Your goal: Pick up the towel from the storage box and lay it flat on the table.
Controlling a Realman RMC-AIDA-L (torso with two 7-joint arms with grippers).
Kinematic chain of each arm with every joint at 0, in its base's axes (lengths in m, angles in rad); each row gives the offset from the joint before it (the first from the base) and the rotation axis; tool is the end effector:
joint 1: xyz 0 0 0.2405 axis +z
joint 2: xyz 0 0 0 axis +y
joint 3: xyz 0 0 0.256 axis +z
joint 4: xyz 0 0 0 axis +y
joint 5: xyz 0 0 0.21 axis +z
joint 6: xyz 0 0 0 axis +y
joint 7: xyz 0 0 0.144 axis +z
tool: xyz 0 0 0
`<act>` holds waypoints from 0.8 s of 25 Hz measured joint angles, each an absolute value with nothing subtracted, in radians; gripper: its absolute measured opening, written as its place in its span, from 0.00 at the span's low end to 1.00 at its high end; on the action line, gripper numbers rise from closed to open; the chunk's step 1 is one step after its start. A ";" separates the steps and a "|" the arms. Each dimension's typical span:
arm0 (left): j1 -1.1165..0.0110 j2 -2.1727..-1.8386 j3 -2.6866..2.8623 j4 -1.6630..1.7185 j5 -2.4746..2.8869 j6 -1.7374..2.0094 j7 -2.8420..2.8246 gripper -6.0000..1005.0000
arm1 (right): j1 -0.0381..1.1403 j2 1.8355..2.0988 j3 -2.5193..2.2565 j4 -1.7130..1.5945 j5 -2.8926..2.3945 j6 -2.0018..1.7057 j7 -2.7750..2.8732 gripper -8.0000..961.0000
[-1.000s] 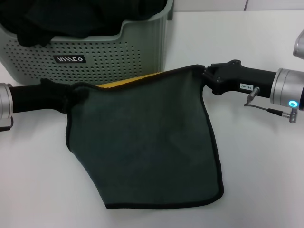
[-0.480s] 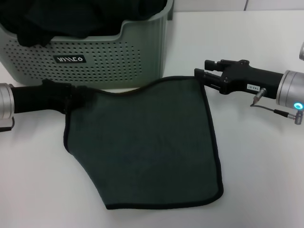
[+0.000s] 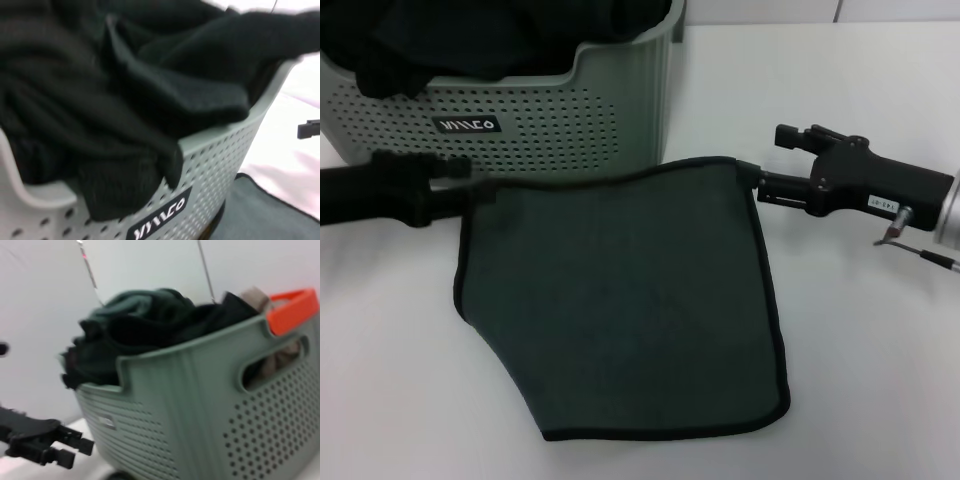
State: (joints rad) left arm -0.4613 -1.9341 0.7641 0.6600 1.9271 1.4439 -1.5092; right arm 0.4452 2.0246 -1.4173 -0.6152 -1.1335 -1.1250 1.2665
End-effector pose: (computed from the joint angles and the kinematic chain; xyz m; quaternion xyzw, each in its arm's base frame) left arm -0.3104 0.3399 0.0559 -0.9168 -0.2856 -0.1880 0.2062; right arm 0.2346 0.3530 -0.0320 -0.8954 0.2270 0.3175 0.2141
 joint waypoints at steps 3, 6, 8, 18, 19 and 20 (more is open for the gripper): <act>-0.467 -1.921 0.770 0.699 1.944 1.478 -1.546 0.52 | 0.431 2.025 -1.417 -0.635 -1.133 -1.178 1.246 0.88; -0.468 -1.923 0.773 0.742 1.980 1.534 -1.553 0.54 | 0.438 2.024 -1.421 -0.632 -1.135 -1.217 1.233 0.92; -0.466 -1.924 0.771 0.746 1.980 1.592 -1.515 0.55 | 0.443 2.023 -1.425 -0.626 -1.145 -1.245 1.210 0.92; -0.388 -1.972 0.764 0.625 1.822 2.011 -0.988 0.55 | 0.431 2.025 -1.457 -0.617 -1.236 -1.481 1.096 0.91; -0.388 -1.972 0.764 0.613 1.812 2.011 -0.987 0.55 | 0.430 2.025 -1.466 -0.617 -1.236 -1.497 1.096 0.91; -0.392 -1.971 0.763 0.599 1.799 2.010 -0.990 0.55 | 0.432 2.025 -1.472 -0.618 -1.236 -1.512 1.095 0.91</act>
